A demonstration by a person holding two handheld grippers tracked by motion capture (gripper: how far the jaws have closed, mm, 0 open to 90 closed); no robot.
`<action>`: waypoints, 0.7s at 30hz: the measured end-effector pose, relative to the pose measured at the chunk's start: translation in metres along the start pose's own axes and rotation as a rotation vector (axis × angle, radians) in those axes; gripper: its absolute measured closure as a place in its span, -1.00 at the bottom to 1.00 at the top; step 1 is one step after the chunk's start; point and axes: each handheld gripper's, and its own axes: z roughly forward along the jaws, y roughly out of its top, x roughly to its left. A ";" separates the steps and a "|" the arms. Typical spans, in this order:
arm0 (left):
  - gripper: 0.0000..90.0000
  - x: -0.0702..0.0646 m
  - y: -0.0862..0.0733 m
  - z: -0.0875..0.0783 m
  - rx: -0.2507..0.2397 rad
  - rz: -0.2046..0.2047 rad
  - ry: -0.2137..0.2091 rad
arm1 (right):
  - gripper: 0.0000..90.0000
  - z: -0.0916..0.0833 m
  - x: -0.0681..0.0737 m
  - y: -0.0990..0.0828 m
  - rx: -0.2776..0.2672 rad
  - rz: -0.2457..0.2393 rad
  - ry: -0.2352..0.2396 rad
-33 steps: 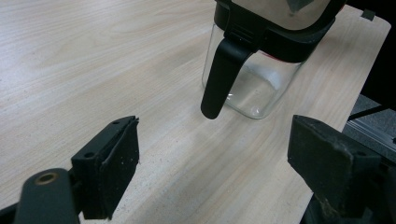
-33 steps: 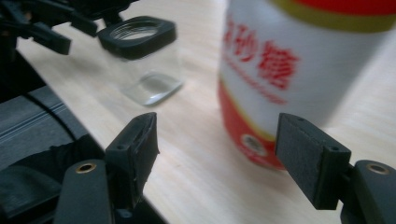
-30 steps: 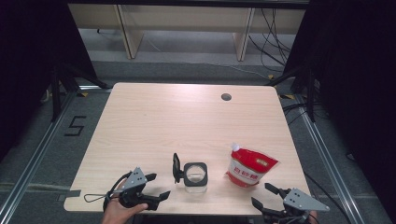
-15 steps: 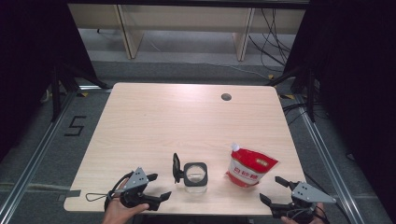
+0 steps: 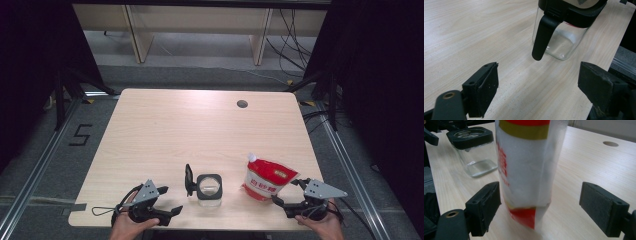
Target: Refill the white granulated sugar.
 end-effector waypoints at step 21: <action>-0.64 0.001 0.000 -0.001 0.001 0.022 -0.007 | -0.15 0.024 0.019 0.015 -0.031 0.027 -0.032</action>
